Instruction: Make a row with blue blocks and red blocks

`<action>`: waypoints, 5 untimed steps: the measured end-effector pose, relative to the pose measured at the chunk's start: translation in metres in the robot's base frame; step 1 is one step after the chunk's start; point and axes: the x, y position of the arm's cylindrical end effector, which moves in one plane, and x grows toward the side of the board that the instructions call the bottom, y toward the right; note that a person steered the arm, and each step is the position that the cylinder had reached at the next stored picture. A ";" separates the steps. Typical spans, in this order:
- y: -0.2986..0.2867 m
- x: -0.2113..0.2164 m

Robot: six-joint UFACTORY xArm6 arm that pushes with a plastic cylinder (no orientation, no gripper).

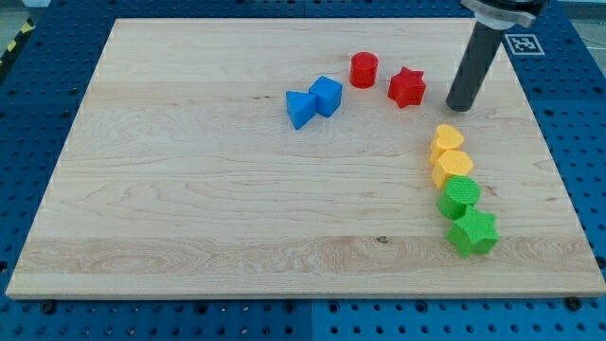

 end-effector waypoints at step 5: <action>-0.067 -0.030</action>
